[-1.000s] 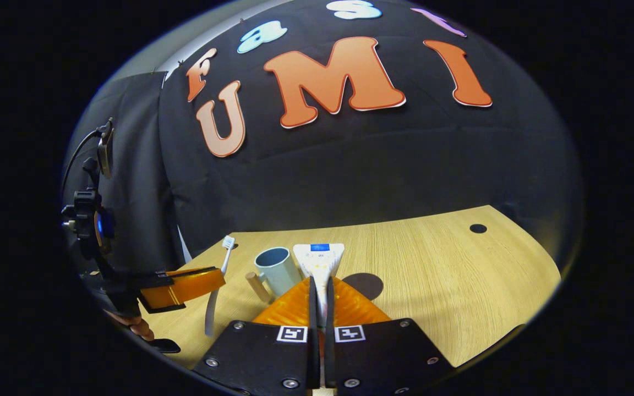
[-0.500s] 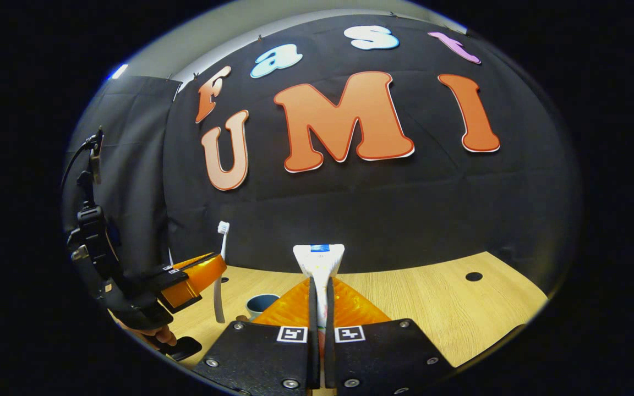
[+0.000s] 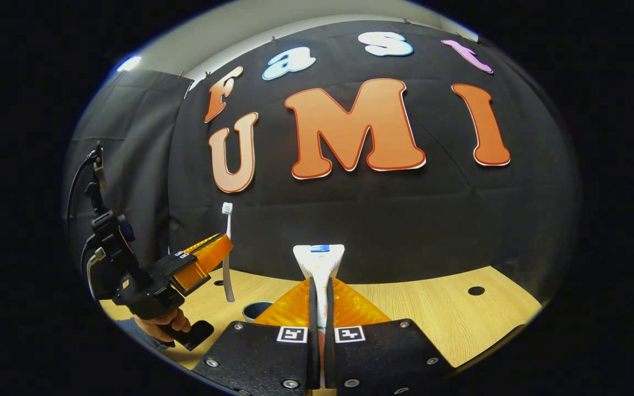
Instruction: Put the toothbrush and toothpaste on the desktop into the cup, then pick up the cup and place it on the coaster on the desktop.
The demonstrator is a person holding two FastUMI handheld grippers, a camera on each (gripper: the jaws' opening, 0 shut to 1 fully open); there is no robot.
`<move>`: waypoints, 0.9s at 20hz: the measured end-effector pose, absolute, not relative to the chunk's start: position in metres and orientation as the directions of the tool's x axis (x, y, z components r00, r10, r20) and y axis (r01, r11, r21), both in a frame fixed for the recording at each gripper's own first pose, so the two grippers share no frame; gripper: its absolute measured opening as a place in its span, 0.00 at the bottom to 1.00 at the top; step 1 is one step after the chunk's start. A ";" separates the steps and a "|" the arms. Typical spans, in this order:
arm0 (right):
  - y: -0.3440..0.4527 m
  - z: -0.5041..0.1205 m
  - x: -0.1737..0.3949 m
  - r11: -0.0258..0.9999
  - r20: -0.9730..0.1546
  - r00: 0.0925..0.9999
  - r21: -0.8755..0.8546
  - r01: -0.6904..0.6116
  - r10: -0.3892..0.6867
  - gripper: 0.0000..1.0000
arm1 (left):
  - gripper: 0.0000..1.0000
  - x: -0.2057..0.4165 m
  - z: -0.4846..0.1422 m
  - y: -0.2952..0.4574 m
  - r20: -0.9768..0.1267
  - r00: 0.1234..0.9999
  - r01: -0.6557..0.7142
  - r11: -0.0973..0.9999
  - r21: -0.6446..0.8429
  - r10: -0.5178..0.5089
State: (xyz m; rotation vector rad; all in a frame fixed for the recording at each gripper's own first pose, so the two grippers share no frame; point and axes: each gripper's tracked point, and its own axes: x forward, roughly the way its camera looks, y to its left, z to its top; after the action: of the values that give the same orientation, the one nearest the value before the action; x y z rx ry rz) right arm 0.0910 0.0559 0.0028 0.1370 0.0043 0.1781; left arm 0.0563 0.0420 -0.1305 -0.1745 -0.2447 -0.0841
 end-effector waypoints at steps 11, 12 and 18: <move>0.069 -0.003 0.103 0.969 0.013 0.979 0.142 -0.205 0.205 0.04 | 0.03 0.098 -0.202 0.017 0.138 0.978 0.184 0.966 -0.183 -0.160; 0.069 -0.003 0.104 0.968 0.011 0.978 0.142 -0.206 0.206 0.04 | 0.03 0.100 -0.206 0.017 0.130 0.978 0.185 0.966 -0.180 -0.163; 0.074 -0.008 0.104 0.966 -0.010 0.977 0.150 -0.209 0.213 0.04 | 0.03 0.104 -0.240 0.013 0.056 0.984 0.177 0.964 -0.200 -0.169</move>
State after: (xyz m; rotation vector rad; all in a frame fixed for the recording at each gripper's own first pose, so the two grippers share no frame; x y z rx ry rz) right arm 0.1043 0.0745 -0.0083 0.1494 0.0260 0.2134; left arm 0.1043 0.0127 -0.2397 -0.2063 -0.0387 -0.1756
